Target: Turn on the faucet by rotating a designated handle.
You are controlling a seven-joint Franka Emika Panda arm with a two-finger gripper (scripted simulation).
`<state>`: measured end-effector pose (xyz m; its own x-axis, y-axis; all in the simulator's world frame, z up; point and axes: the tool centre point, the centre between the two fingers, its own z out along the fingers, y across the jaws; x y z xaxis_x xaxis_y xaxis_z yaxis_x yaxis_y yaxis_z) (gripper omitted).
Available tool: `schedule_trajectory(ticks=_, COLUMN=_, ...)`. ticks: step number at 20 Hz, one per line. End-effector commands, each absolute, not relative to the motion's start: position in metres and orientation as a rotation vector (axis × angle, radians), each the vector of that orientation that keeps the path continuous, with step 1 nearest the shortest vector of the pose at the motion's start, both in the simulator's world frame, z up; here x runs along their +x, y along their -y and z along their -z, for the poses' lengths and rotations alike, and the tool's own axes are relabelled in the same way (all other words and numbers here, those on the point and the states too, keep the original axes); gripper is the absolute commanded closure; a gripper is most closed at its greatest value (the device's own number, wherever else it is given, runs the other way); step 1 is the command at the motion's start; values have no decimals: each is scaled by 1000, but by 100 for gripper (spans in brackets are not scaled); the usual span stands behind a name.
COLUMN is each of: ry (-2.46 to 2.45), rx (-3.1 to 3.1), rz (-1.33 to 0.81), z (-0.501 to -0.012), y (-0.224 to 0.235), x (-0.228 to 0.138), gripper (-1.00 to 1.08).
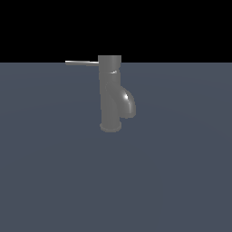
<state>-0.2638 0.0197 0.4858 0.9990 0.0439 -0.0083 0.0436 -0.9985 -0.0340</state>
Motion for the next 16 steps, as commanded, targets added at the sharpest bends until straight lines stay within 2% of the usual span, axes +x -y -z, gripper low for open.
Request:
schedule_trajectory(ticks=1, ry=68, rx=-3107, rz=-14, z=-486, y=-20, x=-264, gripper=108)
schedule_trajectory(ticks=16, ry=17, rx=-3108, rz=-34, z=-478, y=-19, x=-255, gripper=108)
